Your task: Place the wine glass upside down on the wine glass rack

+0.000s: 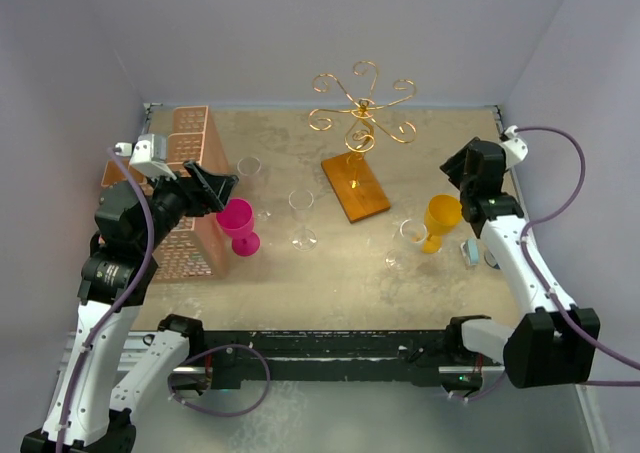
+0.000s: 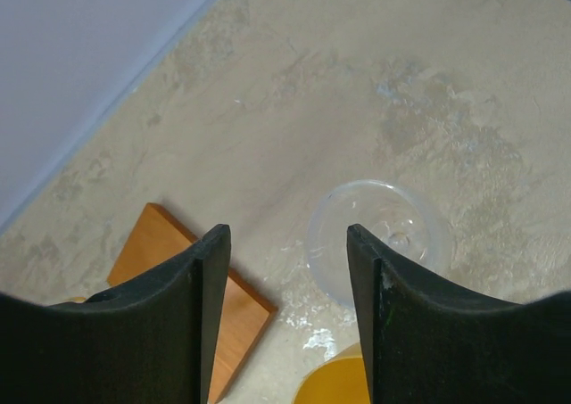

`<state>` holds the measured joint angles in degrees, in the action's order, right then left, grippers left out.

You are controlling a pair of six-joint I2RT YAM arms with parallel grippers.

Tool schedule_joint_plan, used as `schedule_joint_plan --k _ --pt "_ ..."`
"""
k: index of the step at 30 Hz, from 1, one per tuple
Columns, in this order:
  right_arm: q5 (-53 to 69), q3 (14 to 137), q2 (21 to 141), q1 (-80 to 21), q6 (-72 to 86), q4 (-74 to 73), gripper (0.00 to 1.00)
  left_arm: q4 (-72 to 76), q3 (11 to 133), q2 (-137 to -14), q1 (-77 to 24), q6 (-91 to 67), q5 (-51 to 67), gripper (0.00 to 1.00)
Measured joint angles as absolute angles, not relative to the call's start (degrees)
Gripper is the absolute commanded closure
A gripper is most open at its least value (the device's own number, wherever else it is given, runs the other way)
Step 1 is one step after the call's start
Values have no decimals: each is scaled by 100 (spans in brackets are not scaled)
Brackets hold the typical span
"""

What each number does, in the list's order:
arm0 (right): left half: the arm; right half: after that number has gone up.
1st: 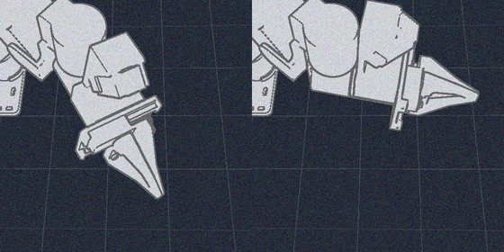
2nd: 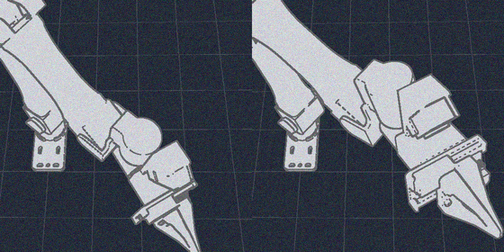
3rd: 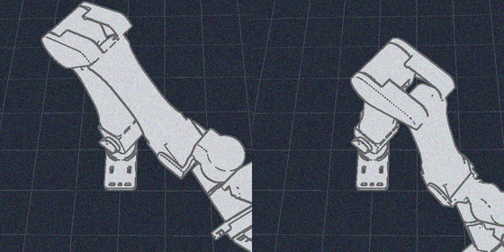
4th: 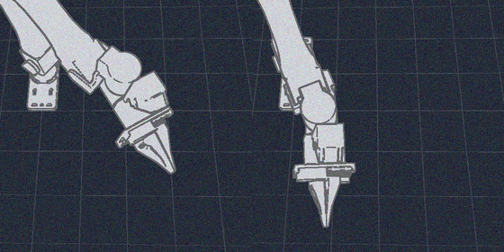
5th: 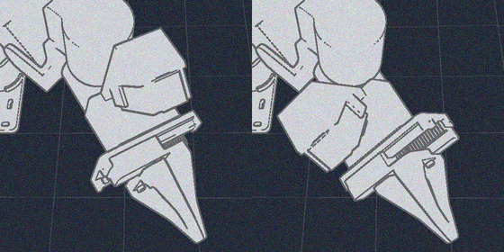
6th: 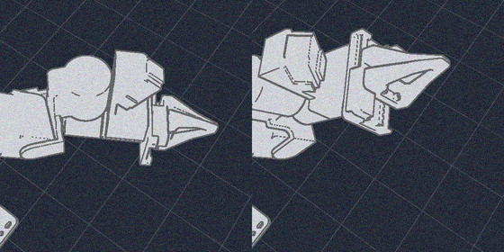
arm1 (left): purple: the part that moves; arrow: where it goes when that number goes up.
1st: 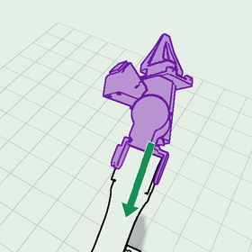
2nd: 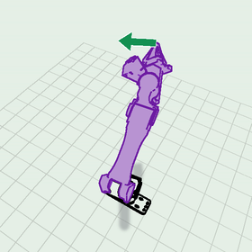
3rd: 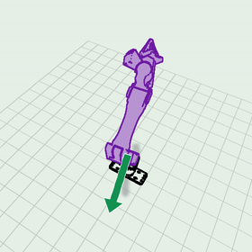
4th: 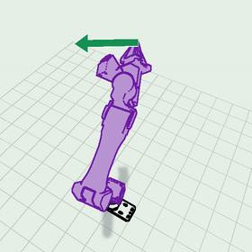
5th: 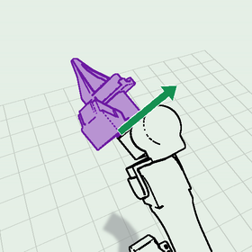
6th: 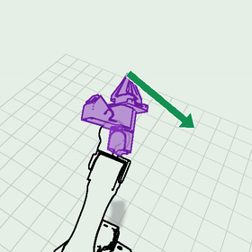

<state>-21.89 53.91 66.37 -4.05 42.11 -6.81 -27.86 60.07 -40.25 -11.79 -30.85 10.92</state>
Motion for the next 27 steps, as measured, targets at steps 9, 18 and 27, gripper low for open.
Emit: schedule_joint_plan --k 9,18,27 --pt "-2425 5334 7037 -405 4381 -624 54 -2786 6007 -4025 -1179 -3085 1090 27" --pt "-2471 5334 7240 -405 4440 -504 77 -2788 6058 -4038 -1179 -3085 1050 27" --pt "-2453 5334 7356 -405 4390 -307 100 -2792 6154 -4051 -1179 -3085 1020 27"
